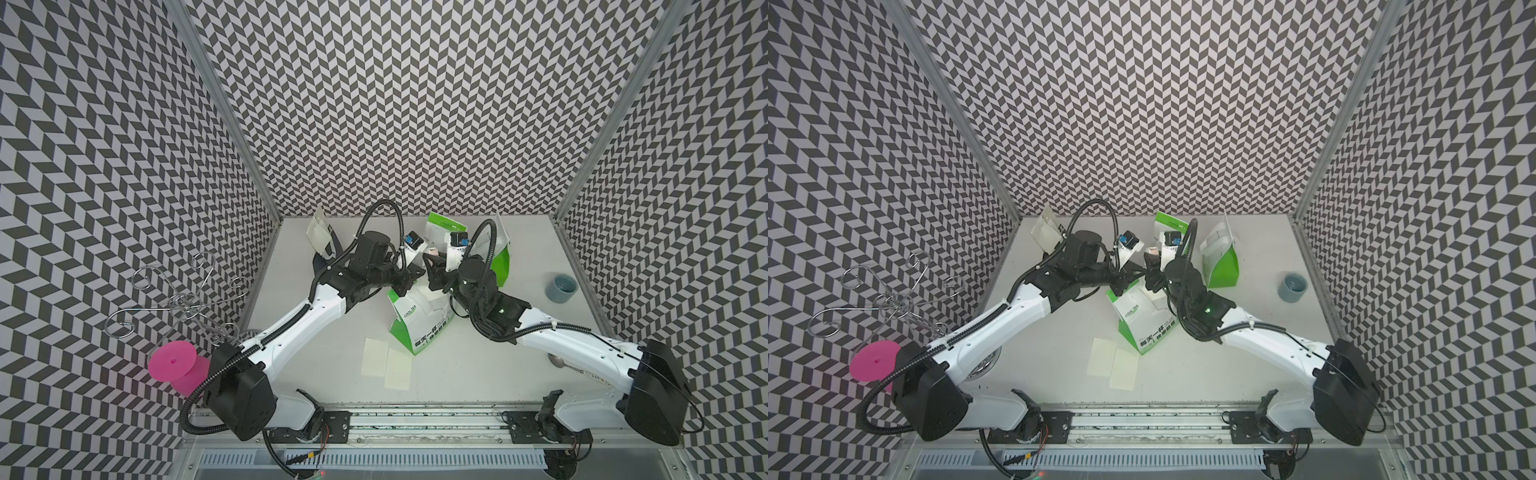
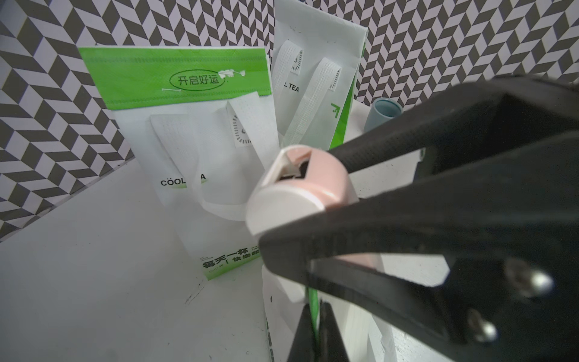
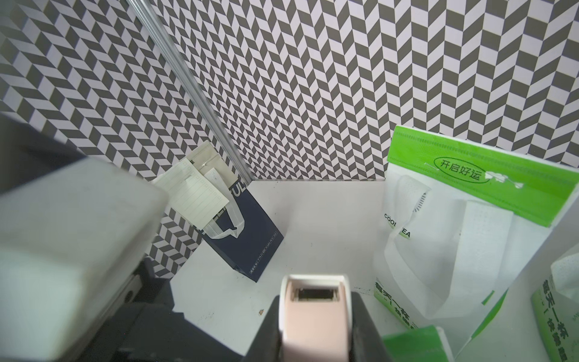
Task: Staple the receipts to the bags
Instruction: Place the stapler in the takeout bag.
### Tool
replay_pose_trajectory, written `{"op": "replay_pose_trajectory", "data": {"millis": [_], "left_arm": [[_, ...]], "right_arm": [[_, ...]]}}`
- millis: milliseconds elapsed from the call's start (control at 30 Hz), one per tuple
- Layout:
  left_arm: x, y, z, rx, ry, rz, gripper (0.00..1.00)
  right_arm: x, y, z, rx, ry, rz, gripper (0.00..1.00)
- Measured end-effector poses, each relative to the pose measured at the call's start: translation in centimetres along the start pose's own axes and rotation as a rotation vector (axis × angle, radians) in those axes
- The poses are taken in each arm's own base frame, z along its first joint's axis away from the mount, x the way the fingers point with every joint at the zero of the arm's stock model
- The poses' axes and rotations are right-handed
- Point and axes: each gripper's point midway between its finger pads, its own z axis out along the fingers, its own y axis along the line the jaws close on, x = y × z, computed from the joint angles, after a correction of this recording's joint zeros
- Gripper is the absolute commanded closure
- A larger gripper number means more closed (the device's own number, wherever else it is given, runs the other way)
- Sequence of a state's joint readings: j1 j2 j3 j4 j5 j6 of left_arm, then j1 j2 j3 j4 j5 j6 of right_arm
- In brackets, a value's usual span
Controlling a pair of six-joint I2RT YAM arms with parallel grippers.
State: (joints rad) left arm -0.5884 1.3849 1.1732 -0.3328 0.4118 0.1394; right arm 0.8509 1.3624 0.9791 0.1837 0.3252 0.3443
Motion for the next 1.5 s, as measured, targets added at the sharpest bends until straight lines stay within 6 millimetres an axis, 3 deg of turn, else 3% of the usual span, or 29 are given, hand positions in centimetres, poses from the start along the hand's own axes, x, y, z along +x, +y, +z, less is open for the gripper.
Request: {"op": "replay_pose_trajectory", "data": {"millis": [533,700,933,1067,1233,1500], "left_arm": [[-0.1,-1.8,-1.1,0.029,-0.041,0.063,1.0],[0.0,-2.7,-0.7,0.029,-0.032,0.118,1.0],[0.0,-3.1,-0.6,0.034,-0.028,0.171,1.0],[-0.9,-3.1,-0.9,0.03,-0.049,0.19,1.0],[-3.7,-3.5,-1.5,0.033,-0.13,0.23,1.0],[-4.0,-3.9,-0.9,0.044,-0.129,0.244,1.0]], "right_arm": [[0.1,1.1,-1.7,-0.047,0.01,-0.033,0.75],[0.6,1.0,-2.1,-0.048,0.024,-0.039,0.56],[0.7,1.2,-3.7,-0.074,0.041,-0.042,0.41],[1.1,0.5,-5.0,-0.068,0.057,-0.044,0.42],[2.7,-0.8,-6.0,-0.04,0.096,-0.064,0.5],[3.3,-1.1,-6.2,-0.036,0.123,-0.097,0.44]]}}
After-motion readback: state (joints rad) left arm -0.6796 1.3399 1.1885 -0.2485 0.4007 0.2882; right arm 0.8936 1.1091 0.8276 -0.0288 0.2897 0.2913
